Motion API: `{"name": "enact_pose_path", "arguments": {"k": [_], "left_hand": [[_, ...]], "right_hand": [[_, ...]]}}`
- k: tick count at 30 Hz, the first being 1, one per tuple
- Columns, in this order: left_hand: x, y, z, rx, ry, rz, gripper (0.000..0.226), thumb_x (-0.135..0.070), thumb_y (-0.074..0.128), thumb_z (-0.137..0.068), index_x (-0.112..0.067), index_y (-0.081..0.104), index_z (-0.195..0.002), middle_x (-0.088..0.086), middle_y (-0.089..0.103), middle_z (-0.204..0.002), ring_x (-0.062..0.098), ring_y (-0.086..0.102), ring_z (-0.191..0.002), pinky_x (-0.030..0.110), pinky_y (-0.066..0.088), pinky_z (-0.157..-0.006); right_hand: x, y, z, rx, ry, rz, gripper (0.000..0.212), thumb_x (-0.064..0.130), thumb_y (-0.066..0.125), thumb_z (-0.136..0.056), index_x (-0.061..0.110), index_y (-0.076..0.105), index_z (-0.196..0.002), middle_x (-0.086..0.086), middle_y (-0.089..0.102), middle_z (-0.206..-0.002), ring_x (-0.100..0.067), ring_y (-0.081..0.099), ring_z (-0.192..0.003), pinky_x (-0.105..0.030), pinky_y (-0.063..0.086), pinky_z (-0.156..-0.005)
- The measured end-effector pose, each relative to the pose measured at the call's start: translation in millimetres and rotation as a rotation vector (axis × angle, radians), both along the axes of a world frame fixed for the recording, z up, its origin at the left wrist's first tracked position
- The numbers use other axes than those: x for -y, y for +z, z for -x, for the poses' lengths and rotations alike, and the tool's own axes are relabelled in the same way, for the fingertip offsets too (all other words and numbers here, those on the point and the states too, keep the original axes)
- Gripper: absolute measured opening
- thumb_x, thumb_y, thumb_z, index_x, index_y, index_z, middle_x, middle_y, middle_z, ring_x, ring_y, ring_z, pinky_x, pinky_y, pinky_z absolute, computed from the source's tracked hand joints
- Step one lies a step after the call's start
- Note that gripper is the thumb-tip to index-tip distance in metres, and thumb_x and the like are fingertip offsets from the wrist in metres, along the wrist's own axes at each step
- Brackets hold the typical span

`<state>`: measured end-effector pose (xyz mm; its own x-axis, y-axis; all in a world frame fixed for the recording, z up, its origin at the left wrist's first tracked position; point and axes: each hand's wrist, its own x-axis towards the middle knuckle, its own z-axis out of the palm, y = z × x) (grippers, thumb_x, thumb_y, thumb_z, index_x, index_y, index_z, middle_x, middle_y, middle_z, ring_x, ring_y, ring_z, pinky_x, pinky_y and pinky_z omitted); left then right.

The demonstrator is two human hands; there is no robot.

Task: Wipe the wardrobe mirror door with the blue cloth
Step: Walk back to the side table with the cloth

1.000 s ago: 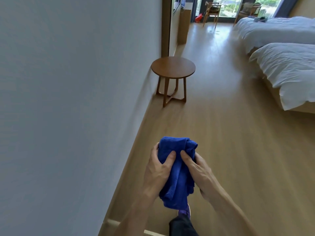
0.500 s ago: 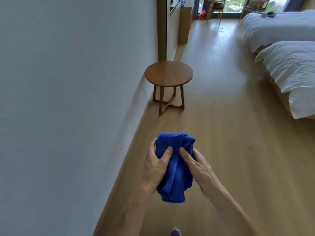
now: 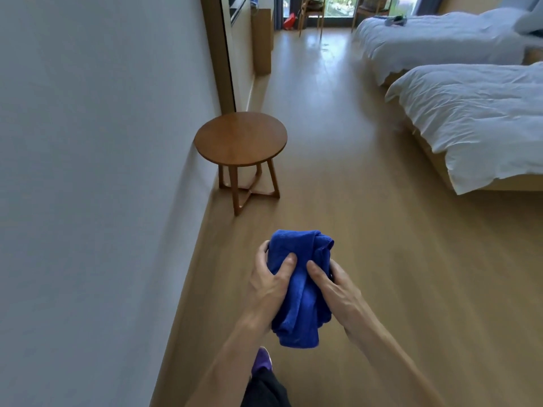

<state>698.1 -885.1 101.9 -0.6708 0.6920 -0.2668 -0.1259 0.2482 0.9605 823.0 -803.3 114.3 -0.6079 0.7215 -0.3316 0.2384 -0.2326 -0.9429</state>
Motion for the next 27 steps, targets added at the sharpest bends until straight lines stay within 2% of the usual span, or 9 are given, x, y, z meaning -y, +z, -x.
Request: {"name": "enact_pose_path", "arguments": {"k": [3, 7, 10, 14, 20, 24, 27], "left_hand": [[-39.3, -2.2, 32.3, 0.018, -0.027, 0.002, 0.054, -0.052, 0.066, -0.093, -0.038, 0.044, -0.140, -0.015, 0.065, -0.118, 0.002, 0.069, -0.100, 0.034, 0.059, -0.091], [-88.6, -0.8, 73.9, 0.027, -0.062, 0.008, 0.049, -0.047, 0.065, -0.096, -0.037, 0.044, -0.138, -0.013, 0.066, -0.115, -0.002, 0.069, -0.092, 0.020, 0.056, -0.077], [-117.7, 1.4, 97.6, 0.021, -0.082, 0.021, 0.052, -0.048, 0.064, -0.096, -0.036, 0.043, -0.142, -0.013, 0.066, -0.118, -0.003, 0.069, -0.092, 0.017, 0.056, -0.074], [-153.0, -4.1, 124.9, 0.005, -0.087, 0.052, 0.054, -0.049, 0.063, -0.096, -0.037, 0.041, -0.144, -0.016, 0.064, -0.113, -0.012, 0.066, -0.087, 0.010, 0.053, -0.063], [-225.7, -12.9, 158.1, 0.014, -0.040, 0.084, 0.053, -0.050, 0.062, -0.096, -0.036, 0.040, -0.143, -0.015, 0.062, -0.116, 0.004, 0.068, -0.098, 0.020, 0.054, -0.076], [-289.1, -9.7, 172.9, -0.008, -0.002, 0.099, 0.048, -0.051, 0.061, -0.097, -0.040, 0.039, -0.139, -0.021, 0.060, -0.112, -0.004, 0.065, -0.091, 0.008, 0.050, -0.063], [-336.7, -4.5, 180.9, -0.009, 0.024, 0.099, 0.048, -0.050, 0.060, -0.097, -0.040, 0.038, -0.139, -0.021, 0.059, -0.111, -0.011, 0.065, -0.086, 0.007, 0.050, -0.061]], "right_hand": [[-33.0, -1.1, 29.8, 0.013, -0.014, 0.008, 0.027, 0.050, 0.058, -0.096, 0.034, 0.062, -0.117, 0.009, 0.075, -0.106, -0.009, 0.072, -0.096, -0.032, 0.058, -0.085], [-75.1, 1.8, 70.6, 0.013, -0.061, 0.018, 0.025, 0.048, 0.059, -0.096, 0.032, 0.061, -0.116, 0.009, 0.075, -0.103, -0.008, 0.073, -0.092, -0.023, 0.056, -0.073], [-102.8, 1.0, 92.6, 0.018, -0.083, 0.025, 0.026, 0.049, 0.059, -0.096, 0.033, 0.061, -0.116, 0.009, 0.075, -0.103, -0.007, 0.073, -0.092, -0.025, 0.056, -0.074], [-141.9, -2.6, 118.9, 0.009, -0.068, 0.030, 0.028, 0.050, 0.058, -0.096, 0.034, 0.061, -0.119, 0.011, 0.075, -0.105, -0.006, 0.072, -0.095, -0.027, 0.056, -0.080], [-216.2, -11.3, 155.9, -0.007, -0.034, 0.044, 0.024, 0.047, 0.060, -0.095, 0.035, 0.059, -0.116, 0.016, 0.075, -0.098, -0.002, 0.072, -0.087, -0.015, 0.055, -0.064], [-287.2, -10.2, 174.9, -0.008, 0.016, 0.051, 0.025, 0.047, 0.060, -0.096, 0.034, 0.059, -0.117, 0.010, 0.074, -0.102, -0.005, 0.072, -0.088, -0.020, 0.056, -0.067], [-340.5, -7.2, 186.3, -0.018, 0.057, 0.060, 0.024, 0.046, 0.060, -0.096, 0.034, 0.059, -0.117, 0.010, 0.074, -0.104, -0.004, 0.072, -0.089, -0.019, 0.056, -0.067]]}}
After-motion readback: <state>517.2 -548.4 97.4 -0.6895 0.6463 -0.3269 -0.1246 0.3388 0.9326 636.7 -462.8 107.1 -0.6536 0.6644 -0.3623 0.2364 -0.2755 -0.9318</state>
